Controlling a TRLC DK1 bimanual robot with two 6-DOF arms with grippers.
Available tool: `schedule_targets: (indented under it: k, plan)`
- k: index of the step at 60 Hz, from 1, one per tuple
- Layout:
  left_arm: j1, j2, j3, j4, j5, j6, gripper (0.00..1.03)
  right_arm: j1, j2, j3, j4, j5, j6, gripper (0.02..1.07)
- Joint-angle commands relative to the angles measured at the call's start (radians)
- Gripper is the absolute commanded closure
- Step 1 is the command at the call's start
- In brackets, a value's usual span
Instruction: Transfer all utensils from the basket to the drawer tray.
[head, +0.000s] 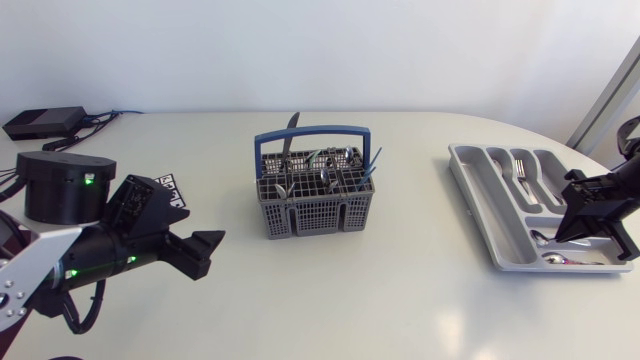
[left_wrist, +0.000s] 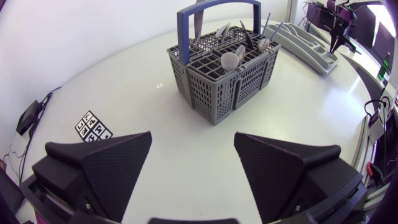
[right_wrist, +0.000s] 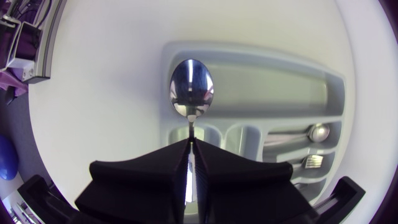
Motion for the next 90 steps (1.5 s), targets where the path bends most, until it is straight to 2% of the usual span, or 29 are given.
schedule_targets:
  k: [1,15,26,28,30,33,34,40,44,50,64,75,82,86,90]
  plan:
    - [-0.01,0.021,0.034,0.009,-0.015,-0.015,0.1,-0.064,0.075,0.058,-0.002,0.001,-0.079,0.99]
    - [-0.019,0.035,0.054,0.009,-0.037,-0.014,0.1,-0.139,0.189,0.145,0.052,0.025,-0.095,0.99]
    - [-0.02,0.04,0.055,0.009,-0.037,-0.014,0.1,-0.14,0.219,0.133,0.08,0.059,-0.095,0.97]
    - [-0.02,0.041,0.057,0.009,-0.038,-0.014,0.1,-0.139,0.216,0.125,0.084,0.06,-0.093,0.91]
    - [-0.02,0.043,0.058,0.009,-0.037,-0.014,0.1,-0.136,0.213,0.119,0.086,0.062,-0.089,0.74]
    - [-0.02,0.049,0.061,0.009,-0.037,-0.014,0.1,-0.133,0.207,0.11,0.089,0.065,-0.073,0.39]
    - [-0.022,0.053,0.064,0.009,-0.037,-0.014,0.1,-0.13,0.204,0.107,0.089,0.065,-0.069,0.31]
    - [-0.02,0.072,0.08,0.011,-0.037,-0.015,0.1,-0.119,0.167,0.088,0.095,0.057,-0.053,0.3]
    - [-0.019,0.083,0.087,0.012,-0.038,-0.015,0.1,-0.108,0.126,0.079,0.077,0.044,-0.024,0.18]
    - [-0.02,0.103,0.104,0.02,-0.037,-0.015,0.1,-0.074,0.043,0.045,0.026,-0.019,0.02,0.17]
    - [-0.033,0.188,0.167,0.066,-0.037,0.013,0.1,0.091,-0.138,-0.149,0.037,-0.105,0.158,0.11]
    - [-0.033,0.234,0.232,0.104,-0.037,0.121,0.1,0.271,-0.256,-0.287,0.086,-0.128,0.286,0.11]
    - [-0.043,0.288,0.305,0.066,-0.03,0.23,0.1,0.397,-0.302,-0.343,0.115,-0.136,0.379,0.11]
    - [-0.072,0.313,0.333,0.044,-0.033,0.344,0.1,0.466,-0.311,-0.355,0.124,-0.134,0.432,0.11]
    - [-0.086,0.325,0.365,0.015,-0.033,0.378,0.1,0.522,-0.321,-0.367,0.139,-0.134,0.478,0.11]
